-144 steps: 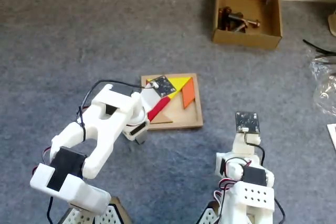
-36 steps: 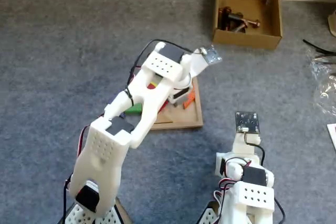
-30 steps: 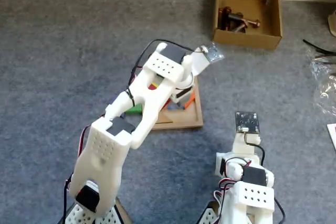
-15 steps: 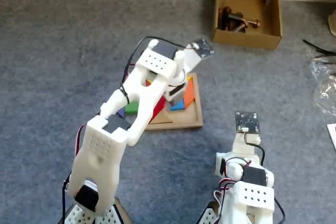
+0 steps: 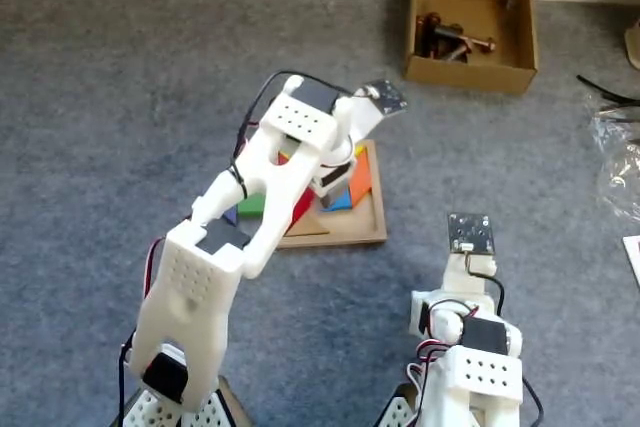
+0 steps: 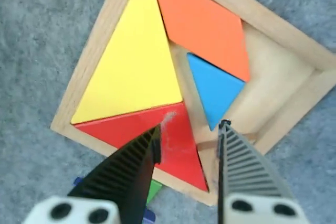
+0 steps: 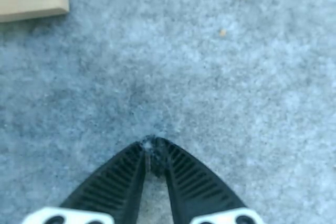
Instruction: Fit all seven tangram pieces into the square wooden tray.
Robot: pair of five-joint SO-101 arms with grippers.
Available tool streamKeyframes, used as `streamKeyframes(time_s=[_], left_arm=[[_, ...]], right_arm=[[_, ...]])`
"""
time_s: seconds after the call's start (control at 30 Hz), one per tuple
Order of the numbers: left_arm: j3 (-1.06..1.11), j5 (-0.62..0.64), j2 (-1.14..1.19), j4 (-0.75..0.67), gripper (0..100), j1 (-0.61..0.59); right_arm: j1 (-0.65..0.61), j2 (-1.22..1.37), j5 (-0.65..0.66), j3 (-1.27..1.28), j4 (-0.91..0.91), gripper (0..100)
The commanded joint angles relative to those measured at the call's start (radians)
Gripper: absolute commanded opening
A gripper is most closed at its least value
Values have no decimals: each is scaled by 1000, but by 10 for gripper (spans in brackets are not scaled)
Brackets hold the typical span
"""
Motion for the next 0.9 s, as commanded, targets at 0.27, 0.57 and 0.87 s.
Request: streamKeyframes(time_s=[0.27,0.57,0.87], left_arm=[[-45,-83,-18,34,175,91],[-44,-83,-16,25,175,91],[53,-25,-18,-92,175,104]], right_arm=[[39,-1,-3,31,16,5],[39,-1,-3,31,16,5],[39,-1,-3,31,16,5]])
